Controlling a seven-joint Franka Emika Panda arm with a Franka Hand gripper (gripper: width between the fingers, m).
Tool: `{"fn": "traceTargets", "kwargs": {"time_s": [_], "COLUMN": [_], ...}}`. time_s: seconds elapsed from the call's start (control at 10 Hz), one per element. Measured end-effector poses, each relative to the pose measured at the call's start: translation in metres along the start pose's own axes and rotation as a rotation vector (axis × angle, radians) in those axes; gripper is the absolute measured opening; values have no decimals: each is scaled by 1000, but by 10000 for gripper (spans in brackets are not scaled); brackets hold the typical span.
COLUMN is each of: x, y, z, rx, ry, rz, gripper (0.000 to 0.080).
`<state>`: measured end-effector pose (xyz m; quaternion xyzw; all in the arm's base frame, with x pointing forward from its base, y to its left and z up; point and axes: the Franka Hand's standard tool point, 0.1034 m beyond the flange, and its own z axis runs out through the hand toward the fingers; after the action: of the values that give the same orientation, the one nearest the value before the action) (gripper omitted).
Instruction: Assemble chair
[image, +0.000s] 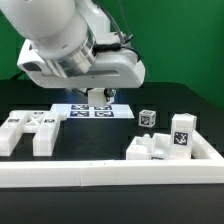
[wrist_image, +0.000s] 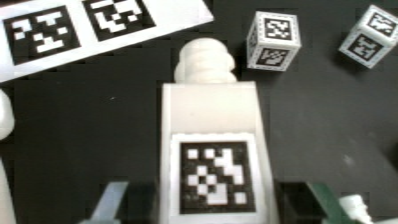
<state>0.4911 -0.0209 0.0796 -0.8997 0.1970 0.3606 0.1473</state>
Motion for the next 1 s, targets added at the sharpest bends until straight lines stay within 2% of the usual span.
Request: {"fn": "traceTargets", "kwargs": {"time_s": [0.2, 0.3, 0.5, 0.6, 1.0], "x": [4, 8, 8, 8, 16], "y": [0, -3, -23, -29, -29], "z": [-1, -8, -41, -50, -50], "rx": [0, 2, 11, 13, 10], "ry": [23, 81, 232, 301, 558], "rz": [0, -6, -39, -50, -54], "gripper": [289, 289, 289, 289, 289]}}
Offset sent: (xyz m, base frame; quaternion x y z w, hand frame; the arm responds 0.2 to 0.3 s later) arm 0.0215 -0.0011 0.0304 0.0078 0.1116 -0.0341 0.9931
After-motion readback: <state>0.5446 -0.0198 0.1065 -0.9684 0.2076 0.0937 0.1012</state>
